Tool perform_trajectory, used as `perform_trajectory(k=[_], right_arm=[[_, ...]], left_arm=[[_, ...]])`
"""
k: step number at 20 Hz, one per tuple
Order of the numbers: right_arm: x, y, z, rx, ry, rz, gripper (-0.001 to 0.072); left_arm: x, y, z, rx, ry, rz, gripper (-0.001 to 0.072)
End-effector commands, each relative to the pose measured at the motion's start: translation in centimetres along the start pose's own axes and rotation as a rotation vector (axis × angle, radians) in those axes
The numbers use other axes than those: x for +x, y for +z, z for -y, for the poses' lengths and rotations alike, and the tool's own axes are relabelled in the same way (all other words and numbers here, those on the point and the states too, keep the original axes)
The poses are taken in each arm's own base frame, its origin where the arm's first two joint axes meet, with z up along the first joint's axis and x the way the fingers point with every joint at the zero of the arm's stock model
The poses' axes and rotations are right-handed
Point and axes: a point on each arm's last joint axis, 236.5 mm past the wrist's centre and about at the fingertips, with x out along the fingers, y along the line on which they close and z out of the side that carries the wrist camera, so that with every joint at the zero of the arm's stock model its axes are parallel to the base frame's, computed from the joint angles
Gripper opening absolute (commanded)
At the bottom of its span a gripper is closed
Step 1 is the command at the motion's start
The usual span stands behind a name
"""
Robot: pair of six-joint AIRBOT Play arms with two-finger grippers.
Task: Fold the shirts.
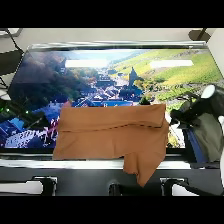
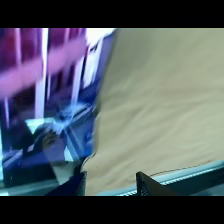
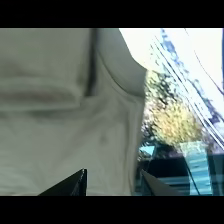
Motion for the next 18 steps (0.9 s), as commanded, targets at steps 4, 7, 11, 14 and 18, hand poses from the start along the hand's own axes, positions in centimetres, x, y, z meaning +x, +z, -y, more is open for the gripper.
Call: perform_trajectory(k=[4,7,11,14,18], right_arm=[[0.8,-5.0,1.1,0.016,0.018,0.006,0.0419],[0.7,-5.1,1.0,0.016,0.021,0.016,0.0415],[0.7,-5.4,1.0,0.016,0.02,0.0,0.0415],[0.9,-6.1,1.1,-0.026,0.021,-0.013,0.0437],[2.9,-9.5,0.5,-0.034,0.062,-0.036,0.0482]], left_arm=[[8.0,-8.4,-2.6,-0.025,0.021,-0.043,0.0385],[9.8,-9.3,-2.6,-0.036,0.005,-0.049,0.0384],[9.9,-8.8,-2.8,-0.015,0.009,-0.029,0.0384],[10.0,-8.9,-2.8,-0.016,0.008,-0.031,0.0364],[10.4,-9.6,-2.7,-0.022,0.002,-0.053,0.0176]])
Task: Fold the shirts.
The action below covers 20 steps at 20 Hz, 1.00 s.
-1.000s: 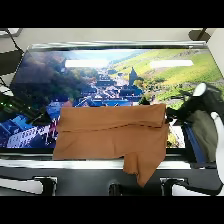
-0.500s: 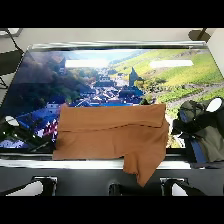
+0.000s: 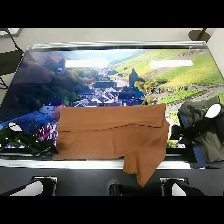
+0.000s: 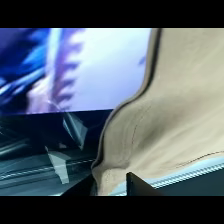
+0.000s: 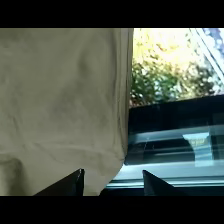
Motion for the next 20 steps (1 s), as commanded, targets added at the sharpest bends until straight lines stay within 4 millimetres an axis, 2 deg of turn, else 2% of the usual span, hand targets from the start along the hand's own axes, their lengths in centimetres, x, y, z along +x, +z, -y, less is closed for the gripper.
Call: perform_trajectory(k=[1,2,6,9,13,18,19,20], right_arm=[[1.8,-2.7,-1.3,-0.021,0.068,-0.013,0.0504],[2.4,-3.6,-1.8,-0.024,0.096,-0.021,0.0504],[6.4,-6.8,-1.2,-0.011,0.107,-0.082,0.0496],[8.3,-7.6,-2.4,0.022,0.175,-0.089,0.0496],[8.7,-6.4,-2.2,0.035,0.171,-0.039,0.0494],[10.1,-8.0,-3.3,0.078,0.231,-0.16,0.0491],[10.5,-8.4,-3.6,0.091,0.248,-0.184,0.0475],[11.0,-8.8,-3.7,0.106,0.259,-0.208,0.041]], left_arm=[[0.5,-0.5,-0.2,-0.003,0.001,-0.014,0.0087],[0.7,-0.7,-0.2,-0.005,0.0,-0.021,0.003],[0.8,-0.9,-0.2,-0.006,-0.002,-0.026,0.0031],[0.8,-1.1,-0.1,-0.007,-0.005,-0.036,0.0031],[0.8,-1.3,-0.1,-0.007,-0.008,-0.043,0.0031],[0.8,-1.3,-0.1,-0.007,-0.008,-0.043,0.0031],[0.8,-1.3,-0.1,-0.008,-0.008,-0.043,0.0031],[0.8,-1.3,-0.1,-0.008,-0.008,-0.043,0.0031]])
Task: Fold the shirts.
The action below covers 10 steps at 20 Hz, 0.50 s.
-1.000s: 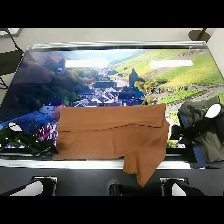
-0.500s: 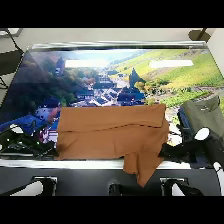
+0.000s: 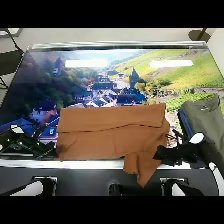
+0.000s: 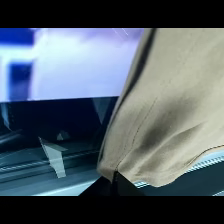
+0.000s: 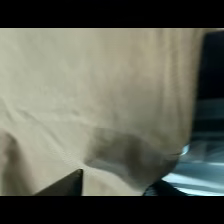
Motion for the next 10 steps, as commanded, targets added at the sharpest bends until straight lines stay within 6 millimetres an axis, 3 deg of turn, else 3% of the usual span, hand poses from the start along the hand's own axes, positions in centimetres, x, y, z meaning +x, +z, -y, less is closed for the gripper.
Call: perform_trajectory(k=[1,2,3,6,8,10], right_arm=[[1.6,-0.7,-0.2,0.043,0.038,-0.06,0.0291],[1.6,-0.8,-0.2,0.044,0.039,-0.065,0.007],[1.5,-0.9,-0.4,0.043,0.043,-0.071,0.0037],[0.0,-0.8,-1.3,-0.028,0.057,-0.071,0.0035],[-2.5,0.8,-2.6,-0.083,0.059,0.004,0.0034],[-5.8,2.9,-4.1,-0.134,0.058,0.082,0.0033]], left_arm=[[0.0,0.0,0.1,0.0,-0.002,0.0,0.0031],[0.0,0.0,0.1,0.0,-0.002,0.0,0.0031],[-0.1,0.0,0.1,0.001,-0.001,0.002,0.0031],[-1.0,0.7,0.3,0.017,0.002,0.022,0.003],[-3.3,1.8,1.3,0.092,-0.001,0.065,0.0028],[-6.7,4.2,3.9,0.122,-0.052,0.184,0.0027]])
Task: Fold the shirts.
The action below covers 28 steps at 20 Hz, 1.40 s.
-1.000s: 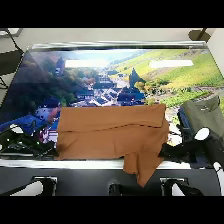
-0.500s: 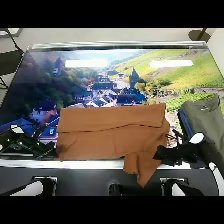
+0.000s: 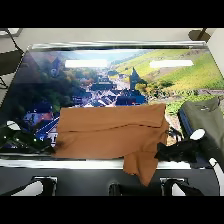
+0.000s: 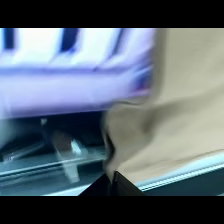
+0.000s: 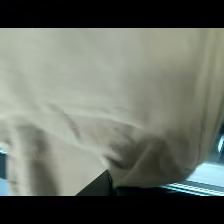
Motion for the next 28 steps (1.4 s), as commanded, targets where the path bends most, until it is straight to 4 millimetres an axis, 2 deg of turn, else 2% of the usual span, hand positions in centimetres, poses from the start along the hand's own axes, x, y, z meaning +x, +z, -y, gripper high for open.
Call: perform_trajectory(k=[1,2,4,7,9,12,15,18,21,23,24,25,26,27,28], right_arm=[[-4.7,3.3,-2.5,-0.055,0.004,0.122,0.0032],[-6.4,5.2,-3.2,-0.058,0.0,0.191,0.0032],[-9.2,9.2,-4.3,-0.076,-0.002,0.298,0.0032],[-11.3,15.9,-5.8,-0.06,0.044,0.398,0.0032],[-11.8,20.1,-7.6,-0.055,0.108,0.446,0.0033],[-10.0,24.1,-8.2,-0.05,0.093,0.46,0.0034],[-7.9,26.2,-7.6,0.006,0.108,0.464,0.0035],[-8.4,28.0,-7.9,0.009,0.126,0.537,0.0035],[-6.7,27.6,-7.8,-0.009,0.101,0.493,0.0036],[-5.9,27.5,-8.5,-0.024,0.104,0.482,0.0037],[-6.3,27.9,-8.6,-0.031,0.104,0.504,0.0066],[-6.9,28.0,-8.9,-0.041,0.108,0.517,0.0243],[-8.1,27.8,-9.1,-0.072,0.107,0.529,0.052],[-9.6,27.5,-8.9,-0.115,0.089,0.535,0.0676],[-11.1,27.0,-8.1,-0.152,0.054,0.541,0.0694]], left_arm=[[-4.9,4.0,4.6,0.066,-0.112,0.163,0.0026],[-6.5,5.6,6.0,0.078,-0.135,0.222,0.0026],[-9.2,9.0,6.6,0.085,-0.064,0.333,0.0026],[-10.3,12.8,6.9,0.07,-0.02,0.363,0.0027],[-10.4,15.1,6.7,0.032,-0.03,0.356,0.0027],[-10.4,17.6,6.7,0.036,-0.035,0.322,0.0028],[-9.8,19.7,6.8,0.048,-0.035,0.313,0.0029],[-8.0,20.6,6.0,0.03,-0.035,0.274,0.0029],[-5.9,20.6,5.1,-0.044,-0.047,0.211,0.0029],[-5.4,20.4,5.2,-0.05,-0.048,0.192,0.0053],[-5.5,20.4,5.3,-0.048,-0.051,0.193,0.0279],[-5.8,20.0,5.4,-0.04,-0.052,0.178,0.0592],[-6.5,19.5,5.3,-0.015,-0.043,0.159,0.0693],[-7.4,19.1,4.6,-0.007,-0.019,0.151,0.0692],[-8.7,18.9,3.8,-0.005,0.015,0.161,0.0693]])
